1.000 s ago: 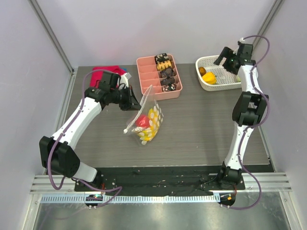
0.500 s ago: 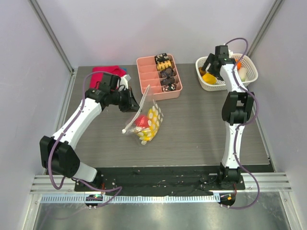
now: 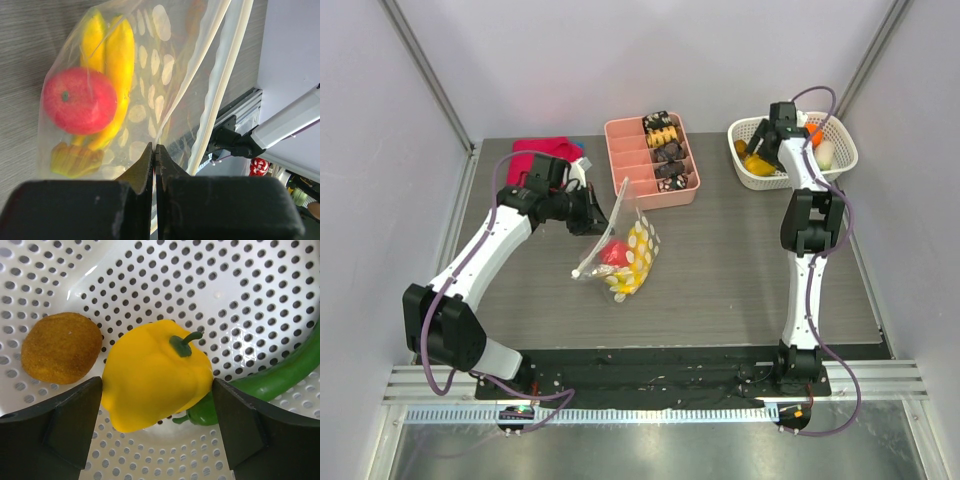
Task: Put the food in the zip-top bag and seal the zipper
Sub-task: Pick up the fake vegetable from the bin.
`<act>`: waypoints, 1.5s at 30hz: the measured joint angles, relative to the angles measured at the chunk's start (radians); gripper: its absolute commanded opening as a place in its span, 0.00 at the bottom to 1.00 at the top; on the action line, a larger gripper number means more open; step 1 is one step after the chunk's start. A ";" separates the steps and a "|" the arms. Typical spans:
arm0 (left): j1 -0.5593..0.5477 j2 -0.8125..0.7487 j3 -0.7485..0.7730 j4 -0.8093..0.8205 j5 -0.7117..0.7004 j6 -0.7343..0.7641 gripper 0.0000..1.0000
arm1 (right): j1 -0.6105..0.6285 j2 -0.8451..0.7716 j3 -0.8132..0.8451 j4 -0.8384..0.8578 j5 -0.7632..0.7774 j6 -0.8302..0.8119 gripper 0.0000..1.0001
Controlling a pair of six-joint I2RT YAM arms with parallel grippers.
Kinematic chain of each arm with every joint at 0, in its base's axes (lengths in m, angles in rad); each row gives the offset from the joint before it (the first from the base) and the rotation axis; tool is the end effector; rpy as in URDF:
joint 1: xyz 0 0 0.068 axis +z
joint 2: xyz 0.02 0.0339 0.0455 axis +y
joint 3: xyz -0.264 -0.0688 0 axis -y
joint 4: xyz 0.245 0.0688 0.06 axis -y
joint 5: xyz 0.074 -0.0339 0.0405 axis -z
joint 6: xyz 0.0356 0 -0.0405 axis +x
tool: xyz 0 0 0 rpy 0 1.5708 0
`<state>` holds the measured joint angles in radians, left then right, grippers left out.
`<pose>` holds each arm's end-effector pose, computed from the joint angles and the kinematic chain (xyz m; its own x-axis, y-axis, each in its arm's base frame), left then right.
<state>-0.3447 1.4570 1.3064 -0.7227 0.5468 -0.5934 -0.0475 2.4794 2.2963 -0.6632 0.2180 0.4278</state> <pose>0.2839 -0.1216 0.3183 -0.9352 -0.1717 -0.3096 0.0965 0.7178 -0.6896 0.5511 -0.0339 0.2088 -0.6019 0.4341 -0.6702 0.4828 0.8664 0.1276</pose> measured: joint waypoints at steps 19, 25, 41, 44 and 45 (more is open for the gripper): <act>-0.005 -0.011 0.069 -0.001 0.020 0.010 0.00 | -0.143 0.021 0.027 0.067 -0.265 0.021 0.18; -0.019 -0.015 0.108 -0.001 0.020 0.027 0.00 | -0.163 -0.001 -0.003 0.103 -0.314 0.020 0.01; -0.055 0.027 0.146 0.000 0.017 0.004 0.00 | -0.156 -0.473 -0.340 0.359 -0.747 0.024 0.01; -0.055 0.045 0.165 0.001 0.024 -0.010 0.00 | -0.128 -0.602 -0.385 0.414 -0.837 0.041 0.01; -0.055 0.050 0.171 0.003 0.027 -0.013 0.00 | -0.112 -0.647 -0.407 0.436 -0.859 0.047 0.01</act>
<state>-0.3992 1.5066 1.4776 -0.7200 0.5739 -0.6067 -0.1593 1.8320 1.8889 -0.2268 -0.6411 0.4747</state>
